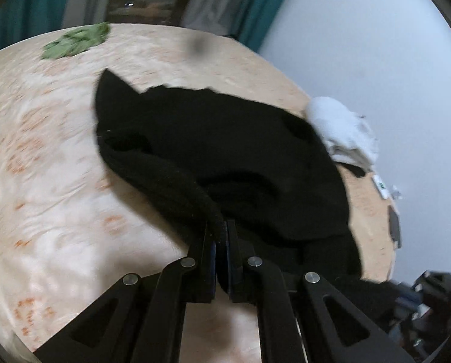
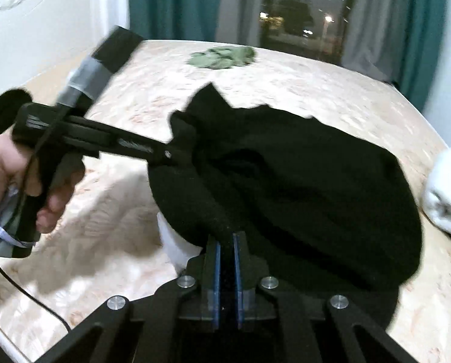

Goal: Fold clothes

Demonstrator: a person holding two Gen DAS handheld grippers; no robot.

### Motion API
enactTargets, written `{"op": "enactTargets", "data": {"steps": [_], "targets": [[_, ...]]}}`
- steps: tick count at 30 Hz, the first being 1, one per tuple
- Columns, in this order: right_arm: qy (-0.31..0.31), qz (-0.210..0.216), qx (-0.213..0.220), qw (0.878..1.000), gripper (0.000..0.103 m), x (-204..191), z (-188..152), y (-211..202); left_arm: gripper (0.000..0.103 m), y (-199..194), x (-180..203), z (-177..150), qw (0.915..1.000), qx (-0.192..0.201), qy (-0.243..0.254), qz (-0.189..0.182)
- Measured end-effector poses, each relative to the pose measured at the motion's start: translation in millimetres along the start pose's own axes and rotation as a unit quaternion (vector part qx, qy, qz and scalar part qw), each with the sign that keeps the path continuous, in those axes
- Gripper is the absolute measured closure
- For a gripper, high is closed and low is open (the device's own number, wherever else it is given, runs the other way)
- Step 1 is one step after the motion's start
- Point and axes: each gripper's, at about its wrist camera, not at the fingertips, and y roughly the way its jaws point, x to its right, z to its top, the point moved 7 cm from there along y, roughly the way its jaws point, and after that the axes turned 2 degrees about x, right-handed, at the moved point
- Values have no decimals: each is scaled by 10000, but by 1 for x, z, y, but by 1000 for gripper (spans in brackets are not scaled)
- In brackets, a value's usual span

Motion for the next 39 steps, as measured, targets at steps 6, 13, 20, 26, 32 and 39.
{"op": "enactTargets", "data": {"steps": [6, 13, 20, 26, 32, 39], "targets": [[279, 127, -280, 9991, 98, 8, -41, -6, 99, 49, 62, 4, 9969, -560, 523, -201], [292, 707, -1087, 9911, 54, -21, -95, 21, 98, 98, 89, 1, 9879, -1240, 922, -122], [688, 976, -110, 9928, 17, 42, -44, -23, 0, 11, 41, 80, 9975, 73, -7, -707], [1263, 527, 521, 9892, 14, 121, 53, -21, 0, 32, -40, 126, 9972, 181, -689, 227], [1710, 545, 476, 9826, 13, 151, 115, 13, 0, 84, -59, 143, 9948, -31, -341, 962], [2142, 615, 55, 9748, 13, 175, 95, 86, 0, 182, -26, 167, 9854, -593, 802, 1379]]}}
